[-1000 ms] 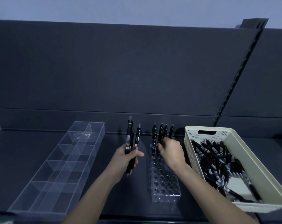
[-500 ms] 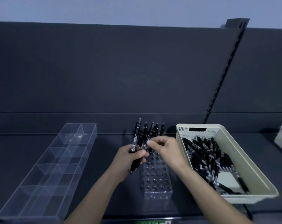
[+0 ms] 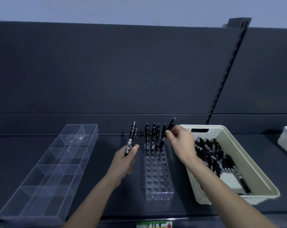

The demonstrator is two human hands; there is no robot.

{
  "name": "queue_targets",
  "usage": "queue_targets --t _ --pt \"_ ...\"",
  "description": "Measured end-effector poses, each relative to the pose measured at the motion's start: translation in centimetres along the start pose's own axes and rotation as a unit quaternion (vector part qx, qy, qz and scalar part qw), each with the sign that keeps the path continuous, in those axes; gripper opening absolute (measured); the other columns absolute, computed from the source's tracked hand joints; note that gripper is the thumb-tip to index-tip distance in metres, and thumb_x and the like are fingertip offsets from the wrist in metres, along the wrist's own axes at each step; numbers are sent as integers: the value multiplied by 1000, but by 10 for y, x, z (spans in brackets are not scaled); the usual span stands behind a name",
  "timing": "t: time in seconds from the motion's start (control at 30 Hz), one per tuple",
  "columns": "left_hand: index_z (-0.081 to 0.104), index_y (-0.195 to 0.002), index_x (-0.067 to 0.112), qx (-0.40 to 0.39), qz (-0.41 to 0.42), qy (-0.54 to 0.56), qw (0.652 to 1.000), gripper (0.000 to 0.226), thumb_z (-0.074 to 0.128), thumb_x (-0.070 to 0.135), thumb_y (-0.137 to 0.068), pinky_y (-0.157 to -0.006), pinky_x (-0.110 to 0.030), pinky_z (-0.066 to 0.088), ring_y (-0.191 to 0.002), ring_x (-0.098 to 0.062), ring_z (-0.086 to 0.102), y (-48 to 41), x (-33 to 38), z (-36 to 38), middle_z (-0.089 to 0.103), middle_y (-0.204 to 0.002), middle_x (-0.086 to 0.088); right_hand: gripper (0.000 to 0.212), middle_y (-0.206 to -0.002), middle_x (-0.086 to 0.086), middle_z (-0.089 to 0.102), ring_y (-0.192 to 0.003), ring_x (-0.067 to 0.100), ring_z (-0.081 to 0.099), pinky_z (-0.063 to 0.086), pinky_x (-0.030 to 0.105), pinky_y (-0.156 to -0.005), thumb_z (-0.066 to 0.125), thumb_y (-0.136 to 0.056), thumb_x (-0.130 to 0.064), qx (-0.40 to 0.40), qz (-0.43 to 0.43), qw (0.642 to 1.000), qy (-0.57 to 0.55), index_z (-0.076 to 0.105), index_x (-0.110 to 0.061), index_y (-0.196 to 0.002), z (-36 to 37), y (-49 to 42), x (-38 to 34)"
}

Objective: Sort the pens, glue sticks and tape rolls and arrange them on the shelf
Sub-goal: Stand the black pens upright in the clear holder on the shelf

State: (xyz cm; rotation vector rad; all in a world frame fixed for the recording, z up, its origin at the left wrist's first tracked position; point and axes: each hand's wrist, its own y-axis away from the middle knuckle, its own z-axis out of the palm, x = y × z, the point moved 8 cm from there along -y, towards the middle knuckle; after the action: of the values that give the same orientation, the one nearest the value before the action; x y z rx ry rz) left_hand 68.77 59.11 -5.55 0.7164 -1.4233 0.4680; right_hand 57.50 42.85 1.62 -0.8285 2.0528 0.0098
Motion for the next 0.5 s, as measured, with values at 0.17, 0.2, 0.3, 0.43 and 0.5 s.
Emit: queue_targets --t 0.17,0.2,0.3,0.43,0.5 --pt "53 -93 8 3 -23 36 999 13 44 17 -97 -46 -25 26 -43 -10 32 -1 -4 -3 44 -51 1 23 -78 15 66 -71 29 59 43 31 -65 54 -92 -24 -53 -32 992 109 57 -2 -86 31 3 0" --pt "55 -94 7 2 -22 45 999 11 44 10 -95 -47 -25 28 -43 -11 35 -1 -4 -5 48 -52 0 24 -80 15 66 -71 29 57 42 30 -64 54 -92 -24 -57 -33 990 126 57 -1 -86 36 4 1" --pt "61 -94 8 8 2 35 999 21 43 -3 -91 -52 -27 34 -47 -11 43 -1 -2 -11 57 -58 0 23 -78 11 63 -73 27 58 37 26 -63 54 -92 -25 -56 -15 989 133 59 -2 -91 41 6 4" --pt "64 -94 14 -10 23 36 999 22 46 3 -95 -61 -23 46 -61 -10 51 1 -2 -11 60 -74 -1 20 -82 13 66 -78 30 62 45 29 -67 56 -91 -22 -76 25 989 123 61 -3 -90 49 6 14" --pt "64 -98 19 -19 22 29 999 21 46 7 -96 -64 -23 47 -63 -10 52 1 -3 -11 60 -75 0 20 -85 14 68 -77 28 63 48 30 -68 56 -91 -22 -75 37 990 110 63 -3 -90 51 7 18"
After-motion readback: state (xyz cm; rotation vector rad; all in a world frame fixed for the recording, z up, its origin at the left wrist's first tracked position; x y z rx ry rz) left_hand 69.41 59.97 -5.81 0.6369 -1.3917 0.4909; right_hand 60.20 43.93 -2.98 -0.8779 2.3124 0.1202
